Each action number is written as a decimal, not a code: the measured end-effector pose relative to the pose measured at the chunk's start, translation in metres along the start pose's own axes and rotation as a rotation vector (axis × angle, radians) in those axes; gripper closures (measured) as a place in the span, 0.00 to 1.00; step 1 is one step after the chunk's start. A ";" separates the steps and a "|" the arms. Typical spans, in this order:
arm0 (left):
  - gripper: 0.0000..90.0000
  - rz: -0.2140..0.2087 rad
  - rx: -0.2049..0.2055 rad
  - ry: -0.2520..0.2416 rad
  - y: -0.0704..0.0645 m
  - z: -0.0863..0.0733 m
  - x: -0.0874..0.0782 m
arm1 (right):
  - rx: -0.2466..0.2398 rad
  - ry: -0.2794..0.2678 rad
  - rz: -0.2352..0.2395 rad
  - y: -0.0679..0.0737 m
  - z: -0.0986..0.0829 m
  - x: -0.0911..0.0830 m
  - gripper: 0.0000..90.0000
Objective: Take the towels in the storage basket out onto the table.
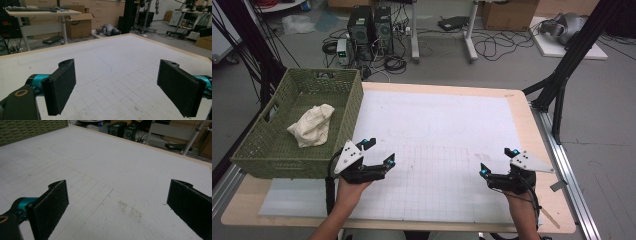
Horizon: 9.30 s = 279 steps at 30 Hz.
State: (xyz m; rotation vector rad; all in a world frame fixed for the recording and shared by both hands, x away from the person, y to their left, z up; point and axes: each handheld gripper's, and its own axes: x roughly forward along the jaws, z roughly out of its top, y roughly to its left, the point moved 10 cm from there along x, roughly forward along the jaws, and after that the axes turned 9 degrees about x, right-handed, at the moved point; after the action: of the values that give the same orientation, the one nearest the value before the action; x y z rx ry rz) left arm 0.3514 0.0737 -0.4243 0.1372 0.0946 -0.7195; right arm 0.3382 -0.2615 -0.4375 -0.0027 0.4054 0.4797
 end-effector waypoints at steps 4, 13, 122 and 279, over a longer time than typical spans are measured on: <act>0.18 0.000 0.000 -0.001 0.000 0.000 0.000 | 0.003 0.002 0.003 0.000 -0.001 0.001 0.03; 0.18 -0.013 -0.004 0.010 0.000 -0.001 0.002 | 0.026 0.008 0.003 -0.005 -0.004 0.001 0.03; 0.24 0.398 -0.167 0.845 0.279 -0.098 -0.057 | -0.035 0.094 0.060 0.017 -0.016 0.008 0.03; 0.22 -0.073 -0.006 0.120 0.024 0.000 0.026 | -0.014 0.138 0.056 0.023 -0.018 0.020 0.03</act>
State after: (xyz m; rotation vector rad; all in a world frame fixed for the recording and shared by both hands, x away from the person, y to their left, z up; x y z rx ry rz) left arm 0.3869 0.0745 -0.4260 0.1719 0.2167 -0.7839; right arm 0.3375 -0.2340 -0.4600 -0.0383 0.5384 0.5391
